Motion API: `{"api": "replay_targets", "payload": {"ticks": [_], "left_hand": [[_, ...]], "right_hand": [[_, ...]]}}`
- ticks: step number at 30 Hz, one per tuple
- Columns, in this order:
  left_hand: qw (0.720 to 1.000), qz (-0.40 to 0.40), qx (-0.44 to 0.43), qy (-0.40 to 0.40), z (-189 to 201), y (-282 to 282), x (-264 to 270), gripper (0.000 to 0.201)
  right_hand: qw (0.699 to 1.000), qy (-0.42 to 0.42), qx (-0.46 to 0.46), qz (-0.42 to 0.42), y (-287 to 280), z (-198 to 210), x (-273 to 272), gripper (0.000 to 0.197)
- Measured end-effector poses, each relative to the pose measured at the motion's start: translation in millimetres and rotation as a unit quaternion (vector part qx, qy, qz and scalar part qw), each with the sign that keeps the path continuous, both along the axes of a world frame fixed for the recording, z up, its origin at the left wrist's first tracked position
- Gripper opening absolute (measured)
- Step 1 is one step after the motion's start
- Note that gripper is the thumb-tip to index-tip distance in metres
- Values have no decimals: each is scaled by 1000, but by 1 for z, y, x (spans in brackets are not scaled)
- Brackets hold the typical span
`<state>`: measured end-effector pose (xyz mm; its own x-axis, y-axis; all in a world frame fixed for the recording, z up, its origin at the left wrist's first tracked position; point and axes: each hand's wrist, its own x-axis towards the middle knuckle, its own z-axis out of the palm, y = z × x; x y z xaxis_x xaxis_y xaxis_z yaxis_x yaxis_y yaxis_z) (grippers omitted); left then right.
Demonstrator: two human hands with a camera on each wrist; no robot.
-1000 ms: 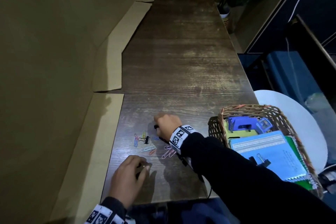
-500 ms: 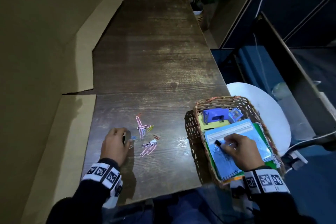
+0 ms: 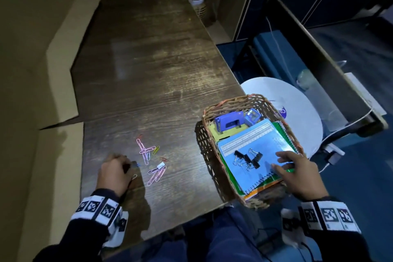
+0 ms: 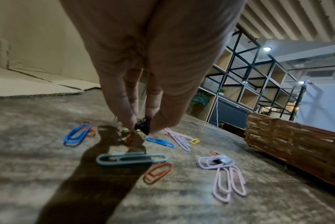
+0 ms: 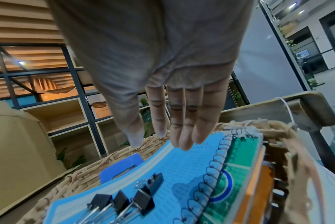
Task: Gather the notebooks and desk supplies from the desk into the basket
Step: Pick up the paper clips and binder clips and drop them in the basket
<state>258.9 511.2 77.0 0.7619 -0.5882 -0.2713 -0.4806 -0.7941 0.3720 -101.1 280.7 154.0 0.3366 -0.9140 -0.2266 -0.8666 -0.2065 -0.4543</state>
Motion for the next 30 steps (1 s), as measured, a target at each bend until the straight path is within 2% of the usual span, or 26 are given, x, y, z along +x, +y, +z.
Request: {"api": "replay_targets", "payload": {"ticks": [7, 11, 16, 18, 20, 23, 25, 30], "left_hand": [[999, -40, -37, 3, 33, -1, -21, 17], [993, -61, -83, 54, 61, -25, -41, 11], [968, -166, -149, 117, 93, -80, -105, 15], [956, -194, -168, 141, 88, -106, -132, 24], [950, -201, -157, 179, 79, -126, -151, 42], [960, -197, -132, 146, 67, -132, -154, 73], [972, -166, -124, 110, 58, -115, -138, 68], [997, -43, -61, 20, 19, -35, -75, 28]], "right_hand": [[1000, 0, -2, -16, -6, -5, -5, 35], [1000, -12, 1, -13, -10, -8, -8, 36], [1000, -12, 2, -11, -7, -8, -11, 35], [1000, -8, 8, -17, -7, -7, -12, 35], [1000, -3, 10, -19, -7, -5, -12, 36], [1000, -1, 5, -14, -7, -3, -14, 36], [1000, -6, 0, -4, -7, -3, -14, 37], [999, 9, -3, 35, -1, -6, 3, 36]]}}
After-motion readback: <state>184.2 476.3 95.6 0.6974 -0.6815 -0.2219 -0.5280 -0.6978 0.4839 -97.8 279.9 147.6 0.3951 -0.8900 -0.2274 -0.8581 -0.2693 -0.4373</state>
